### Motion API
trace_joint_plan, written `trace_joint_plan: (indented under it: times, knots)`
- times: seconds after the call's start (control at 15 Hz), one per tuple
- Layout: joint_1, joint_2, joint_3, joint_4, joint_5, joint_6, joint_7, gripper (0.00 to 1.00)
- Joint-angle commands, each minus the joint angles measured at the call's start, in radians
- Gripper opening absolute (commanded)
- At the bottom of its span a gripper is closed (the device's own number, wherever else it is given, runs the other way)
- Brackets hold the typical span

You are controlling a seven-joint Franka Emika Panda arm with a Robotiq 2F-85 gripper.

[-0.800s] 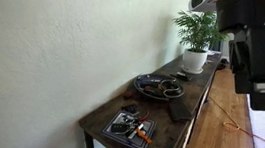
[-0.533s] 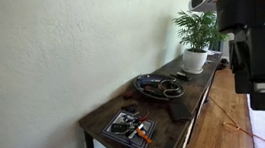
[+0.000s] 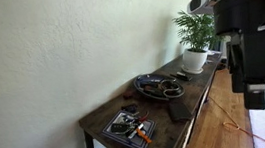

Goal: Put the thing on the table on the metal plate

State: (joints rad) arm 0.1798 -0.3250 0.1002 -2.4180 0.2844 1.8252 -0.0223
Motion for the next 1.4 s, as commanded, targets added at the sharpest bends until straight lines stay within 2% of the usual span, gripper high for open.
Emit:
trace_joint_plan:
  times: [0.0, 0.33, 0.73, 0.87, 0.93, 1.33]
  knots:
    - [-0.041, 0.056, -0.007, 0.018, -0.072, 0.041, -0.035, 1.0]
    - [-0.077, 0.185, -0.028, 0.083, -0.215, 0.13, -0.143, 1.0]
    - [-0.108, 0.35, -0.049, 0.19, -0.318, 0.241, -0.265, 1.0]
    - [-0.112, 0.379, -0.047, 0.231, -0.34, 0.218, -0.258, 1.0]
    - [-0.111, 0.352, -0.043, 0.188, -0.311, 0.231, -0.25, 1.0]
    - [-0.113, 0.386, -0.042, 0.228, -0.321, 0.229, -0.25, 1.0]
